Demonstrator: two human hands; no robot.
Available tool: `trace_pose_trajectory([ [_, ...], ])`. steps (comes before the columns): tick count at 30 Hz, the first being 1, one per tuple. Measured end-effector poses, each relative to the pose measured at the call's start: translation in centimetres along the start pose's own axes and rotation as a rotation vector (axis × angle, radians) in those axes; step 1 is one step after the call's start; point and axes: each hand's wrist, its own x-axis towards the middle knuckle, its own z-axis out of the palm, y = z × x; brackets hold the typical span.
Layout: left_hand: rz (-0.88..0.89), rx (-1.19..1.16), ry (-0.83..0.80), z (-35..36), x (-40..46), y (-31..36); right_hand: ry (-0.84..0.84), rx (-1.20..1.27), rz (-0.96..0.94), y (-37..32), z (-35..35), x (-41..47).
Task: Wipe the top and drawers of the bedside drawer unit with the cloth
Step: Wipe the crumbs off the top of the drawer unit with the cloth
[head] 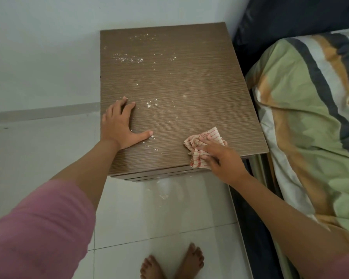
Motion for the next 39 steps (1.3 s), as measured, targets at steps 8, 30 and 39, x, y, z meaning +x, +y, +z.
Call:
trace_pose_trajectory([
  [8,-0.002,0.056,-0.165,-0.9,-0.1,0.5,-0.299,0.04,0.127,-3.8,-3.9,-1.3],
  [30,0.005,0.07,-0.13,-2.1,12.6,-1.1,0.241,0.079,0.164,-3.6,-8.4,26.5],
  [39,-0.039,0.072,-0.113,-1.2,13.2,-1.3,0.22,-0.04,0.154,1.7,-7.4,36.4],
])
